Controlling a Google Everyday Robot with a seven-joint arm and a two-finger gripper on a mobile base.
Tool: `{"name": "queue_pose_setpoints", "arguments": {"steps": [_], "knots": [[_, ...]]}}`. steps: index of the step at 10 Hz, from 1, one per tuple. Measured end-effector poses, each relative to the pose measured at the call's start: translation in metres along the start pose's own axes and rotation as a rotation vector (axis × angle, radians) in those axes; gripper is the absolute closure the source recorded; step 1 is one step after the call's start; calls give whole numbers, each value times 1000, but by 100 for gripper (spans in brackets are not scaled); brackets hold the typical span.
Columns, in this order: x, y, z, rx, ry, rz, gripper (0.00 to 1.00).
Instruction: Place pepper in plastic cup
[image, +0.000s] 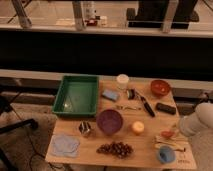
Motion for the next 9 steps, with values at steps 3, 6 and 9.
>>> {"name": "queue_pose_setpoints", "arguments": {"steps": [3, 6, 9], "knots": [[-13, -2, -42, 100, -32, 14, 48], [-21, -1, -63, 142, -75, -2, 79], [-26, -4, -78, 155, -94, -6, 100]]}}
